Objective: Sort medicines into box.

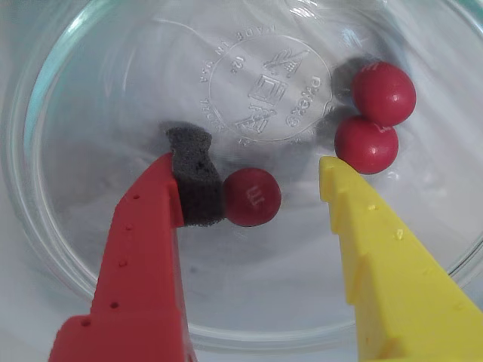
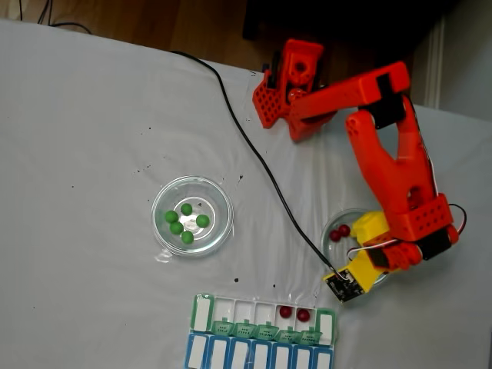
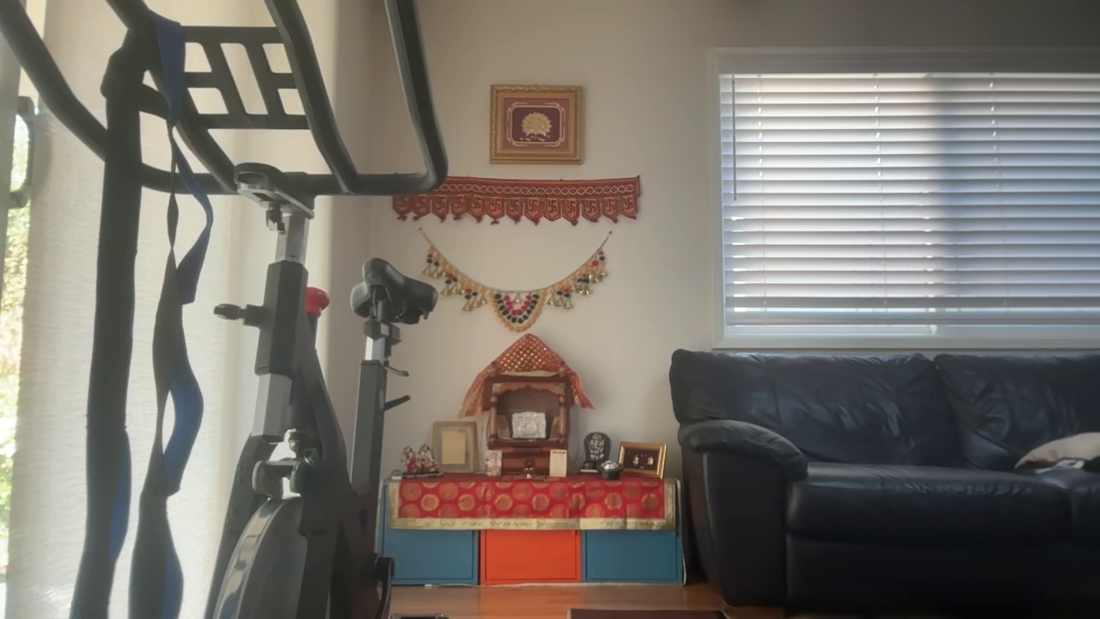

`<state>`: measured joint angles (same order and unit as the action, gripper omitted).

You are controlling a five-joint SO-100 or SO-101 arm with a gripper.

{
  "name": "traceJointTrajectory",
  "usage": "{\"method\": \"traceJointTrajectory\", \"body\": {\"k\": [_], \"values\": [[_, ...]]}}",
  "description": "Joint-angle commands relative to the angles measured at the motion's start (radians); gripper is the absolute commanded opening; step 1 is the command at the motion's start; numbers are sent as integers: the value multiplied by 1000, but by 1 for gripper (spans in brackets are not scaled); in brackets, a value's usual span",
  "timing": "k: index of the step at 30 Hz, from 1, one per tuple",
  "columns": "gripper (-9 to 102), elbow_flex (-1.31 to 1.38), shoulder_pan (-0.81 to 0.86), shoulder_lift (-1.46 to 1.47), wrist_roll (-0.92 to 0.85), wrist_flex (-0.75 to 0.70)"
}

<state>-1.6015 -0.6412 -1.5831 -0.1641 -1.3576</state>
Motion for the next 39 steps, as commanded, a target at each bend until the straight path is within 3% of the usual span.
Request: {"method": "traceJointTrajectory", "body": {"k": [1, 39], "values": [[24, 63, -17, -38, 31, -21], [27, 6, -80, -60, 150, -91]]}}
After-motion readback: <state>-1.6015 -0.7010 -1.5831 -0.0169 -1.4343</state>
